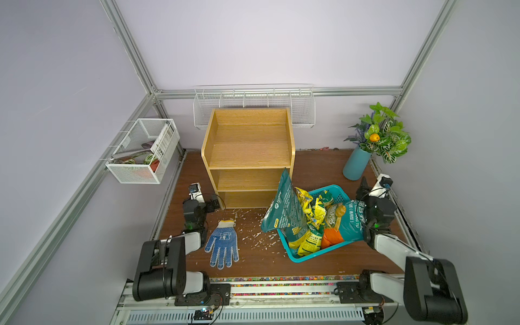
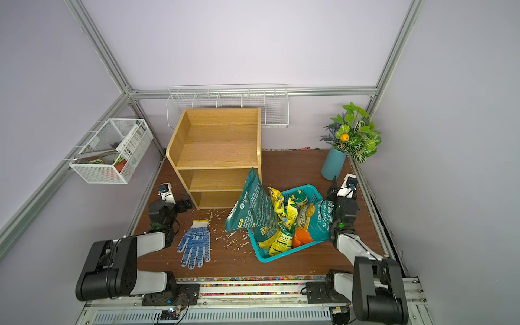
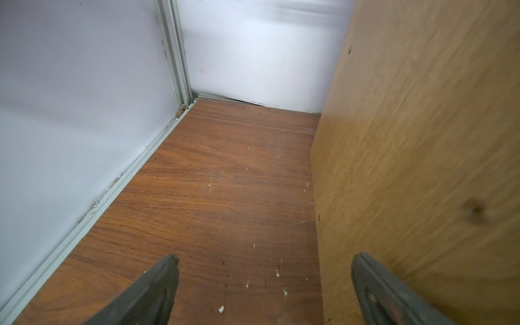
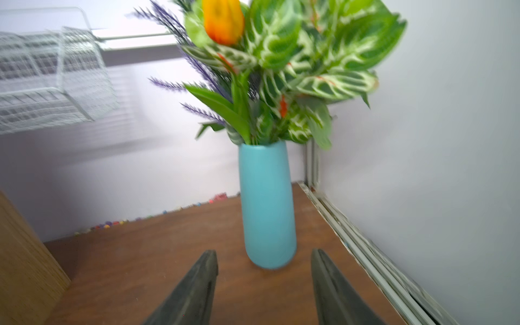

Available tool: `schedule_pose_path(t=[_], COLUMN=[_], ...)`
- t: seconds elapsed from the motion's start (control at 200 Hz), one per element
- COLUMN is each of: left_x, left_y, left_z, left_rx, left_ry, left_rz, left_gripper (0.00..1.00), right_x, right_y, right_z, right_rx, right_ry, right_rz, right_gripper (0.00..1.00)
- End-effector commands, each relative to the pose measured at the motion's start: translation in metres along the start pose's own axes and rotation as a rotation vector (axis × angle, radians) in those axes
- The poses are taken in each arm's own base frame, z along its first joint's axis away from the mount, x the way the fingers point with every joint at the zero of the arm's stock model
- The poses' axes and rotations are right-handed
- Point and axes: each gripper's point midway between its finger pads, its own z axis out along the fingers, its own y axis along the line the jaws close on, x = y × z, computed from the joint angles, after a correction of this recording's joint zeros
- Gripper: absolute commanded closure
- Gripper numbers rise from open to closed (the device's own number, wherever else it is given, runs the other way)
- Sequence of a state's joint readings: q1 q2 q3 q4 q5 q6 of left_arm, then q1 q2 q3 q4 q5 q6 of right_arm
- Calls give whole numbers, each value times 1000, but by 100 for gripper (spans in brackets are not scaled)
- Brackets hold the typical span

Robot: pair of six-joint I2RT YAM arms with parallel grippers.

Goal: Take down the fertilizer bag from the shelf
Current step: Reset both arms

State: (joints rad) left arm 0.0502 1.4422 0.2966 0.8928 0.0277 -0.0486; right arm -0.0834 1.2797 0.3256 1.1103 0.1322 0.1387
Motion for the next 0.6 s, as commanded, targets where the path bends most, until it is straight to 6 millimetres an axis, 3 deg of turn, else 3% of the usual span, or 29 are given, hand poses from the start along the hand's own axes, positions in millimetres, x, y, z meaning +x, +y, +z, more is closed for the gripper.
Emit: schedule_pose_path(t=[0.0,0.065,0.15,0.175,0.205,0.215,0.325,0.425,0.595], left_x=[-16,-11,-11,-12,-14,-13,-12,-11,-9], left_y=[-4,-3,-12,-18,-23,-24,-20,-17,-13], left_z=[3,7,8,6,3,2,1,2,14], left_rx=[29,23,71,108,137,140,109,92,71], left_ry=[-128,-69,-68,-91,-117,-117,-109,-108,-55], left_rz=[5,-3,24,52,68,72,64,56,44], left_gripper=[0,0,0,0,0,0,0,0,0], right_x=[114,115,119,119,120,122,127,134,133], right_y=[15,19,16,17,18,19,28,41,42], right_z=[-22,-19,-22,-21,-19,-18,-1,-1,0], right_rx=[-99,-108,-92,-92,-96,-101,-141,-206,-193], right_ry=[288,235,300,315,328,338,366,460,430], right_rz=[-49,-64,-66,-65,-66,-66,-77,-112,-131], right_gripper=[40,37,33,25,4,1,1,1,1])
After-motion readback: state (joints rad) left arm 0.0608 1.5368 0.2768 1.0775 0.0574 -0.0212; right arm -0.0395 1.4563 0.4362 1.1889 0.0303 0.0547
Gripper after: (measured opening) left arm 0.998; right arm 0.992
